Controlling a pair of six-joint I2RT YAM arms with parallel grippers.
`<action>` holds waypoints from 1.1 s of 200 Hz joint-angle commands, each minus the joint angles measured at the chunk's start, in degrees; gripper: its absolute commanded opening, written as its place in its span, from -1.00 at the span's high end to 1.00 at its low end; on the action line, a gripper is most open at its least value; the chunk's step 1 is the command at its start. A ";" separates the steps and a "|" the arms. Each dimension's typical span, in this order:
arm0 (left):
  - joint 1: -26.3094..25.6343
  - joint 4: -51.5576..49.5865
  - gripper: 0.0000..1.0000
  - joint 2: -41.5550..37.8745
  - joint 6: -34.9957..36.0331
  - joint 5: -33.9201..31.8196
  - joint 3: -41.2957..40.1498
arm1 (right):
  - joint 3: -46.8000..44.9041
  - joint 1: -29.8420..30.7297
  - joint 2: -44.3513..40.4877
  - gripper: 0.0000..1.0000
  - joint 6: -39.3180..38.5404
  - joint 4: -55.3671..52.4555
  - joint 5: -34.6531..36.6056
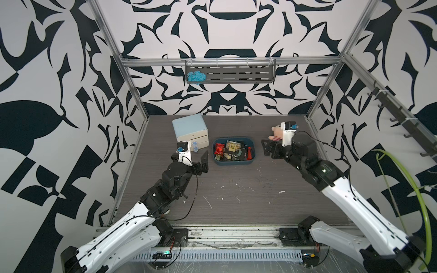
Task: Put the tea bags into the storage box
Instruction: Reset both arms
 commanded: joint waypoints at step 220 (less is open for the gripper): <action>35.71 30.68 -1.00 32.48 4.39 -1.74 -14.40 | -38.95 -19.50 30.49 -0.96 -19.13 75.27 12.34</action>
